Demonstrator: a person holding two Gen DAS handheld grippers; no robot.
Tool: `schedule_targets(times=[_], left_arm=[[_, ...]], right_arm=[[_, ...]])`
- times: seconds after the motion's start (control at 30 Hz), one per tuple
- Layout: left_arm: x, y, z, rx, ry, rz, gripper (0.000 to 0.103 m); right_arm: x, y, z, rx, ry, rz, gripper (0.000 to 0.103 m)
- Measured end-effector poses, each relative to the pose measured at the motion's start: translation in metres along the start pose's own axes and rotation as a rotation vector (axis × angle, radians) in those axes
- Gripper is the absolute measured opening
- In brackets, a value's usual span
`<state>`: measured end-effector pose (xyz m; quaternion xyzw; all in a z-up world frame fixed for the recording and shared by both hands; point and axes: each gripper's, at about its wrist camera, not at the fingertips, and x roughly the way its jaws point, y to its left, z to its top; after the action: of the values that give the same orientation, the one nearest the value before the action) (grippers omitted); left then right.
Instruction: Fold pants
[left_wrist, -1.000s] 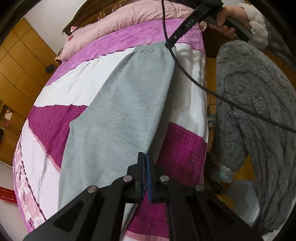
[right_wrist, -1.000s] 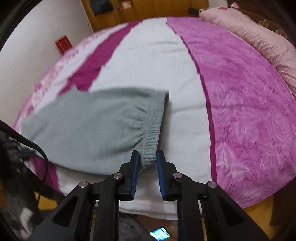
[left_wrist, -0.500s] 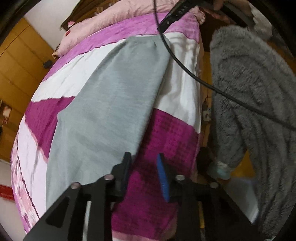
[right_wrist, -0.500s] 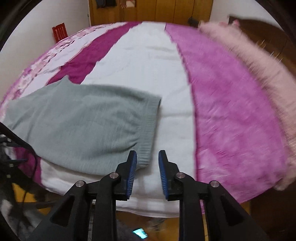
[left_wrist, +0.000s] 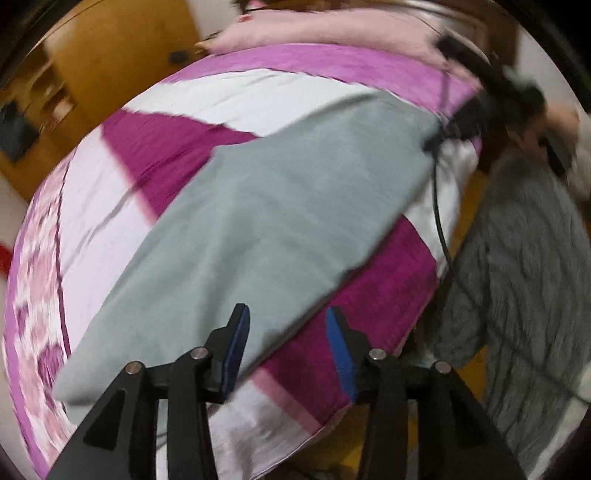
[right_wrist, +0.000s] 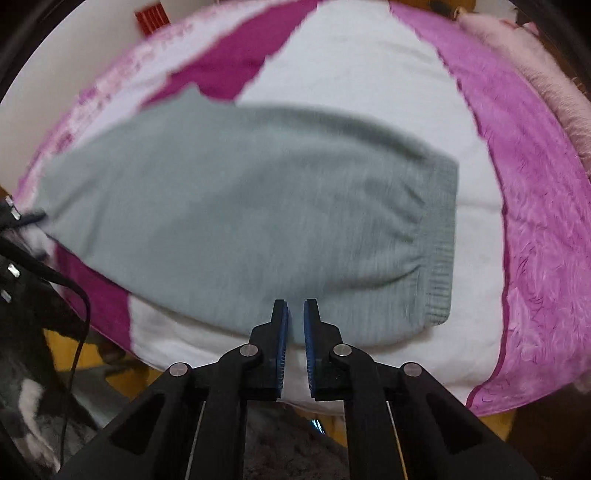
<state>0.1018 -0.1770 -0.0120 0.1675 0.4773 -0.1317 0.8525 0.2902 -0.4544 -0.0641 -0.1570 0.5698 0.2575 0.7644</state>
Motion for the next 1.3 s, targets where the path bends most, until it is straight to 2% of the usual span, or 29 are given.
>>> schedule_targets(times=[0.07, 0.17, 0.23, 0.3, 0.37, 0.57, 0.67, 0.73, 0.83, 0.9, 0.97, 1.07, 1.2, 1.3], left_arm=[[-0.005, 0.014, 0.0, -0.05, -0.004, 0.026, 0.048], [-0.019, 0.035, -0.003, -0.121, -0.028, 0.067, 0.049], [-0.028, 0.049, -0.008, -0.158, -0.038, 0.075, 0.054], [-0.035, 0.066, -0.014, -0.193, -0.039, 0.087, 0.058], [-0.04, 0.084, -0.023, -0.222, -0.033, 0.103, 0.059], [-0.051, 0.145, -0.061, -0.357, 0.001, 0.151, 0.059], [-0.056, 0.177, -0.085, -0.457, 0.016, 0.161, 0.06], [-0.058, 0.197, -0.104, -0.542, 0.023, 0.149, 0.06], [-0.062, 0.214, -0.129, -0.612, 0.026, 0.15, 0.06], [-0.066, 0.221, -0.144, -0.652, 0.018, 0.168, 0.06], [-0.067, 0.227, -0.159, -0.693, 0.017, 0.158, 0.06], [-0.065, 0.234, -0.181, -0.746, 0.026, 0.141, 0.06], [-0.066, 0.237, -0.205, -0.783, 0.052, 0.159, 0.06], [-0.069, 0.244, -0.215, -0.822, 0.049, 0.165, 0.06]], right_arm=[[-0.005, 0.002, 0.002, 0.001, -0.021, -0.044, 0.007], [-0.029, 0.017, 0.003, -0.013, -0.134, -0.134, 0.007], [-0.044, 0.03, 0.003, -0.008, -0.197, -0.155, 0.007], [-0.063, 0.052, 0.005, -0.013, -0.285, -0.153, 0.007], [-0.078, 0.077, 0.009, -0.053, -0.359, -0.139, 0.008], [-0.095, 0.189, 0.024, -0.283, -0.538, -0.135, 0.008], [-0.088, 0.24, 0.031, -0.388, -0.566, -0.1, 0.008], [-0.077, 0.276, 0.038, -0.453, -0.553, -0.06, 0.008], [-0.058, 0.331, 0.044, -0.544, -0.548, -0.002, 0.008], [-0.048, 0.37, 0.044, -0.629, -0.561, 0.07, 0.008], [-0.038, 0.402, 0.041, -0.724, -0.587, 0.1, 0.008], [-0.016, 0.454, 0.041, -0.853, -0.606, 0.054, 0.008], [0.012, 0.488, 0.047, -0.924, -0.587, 0.077, 0.008], [0.038, 0.497, 0.053, -0.93, -0.574, -0.017, 0.008]])
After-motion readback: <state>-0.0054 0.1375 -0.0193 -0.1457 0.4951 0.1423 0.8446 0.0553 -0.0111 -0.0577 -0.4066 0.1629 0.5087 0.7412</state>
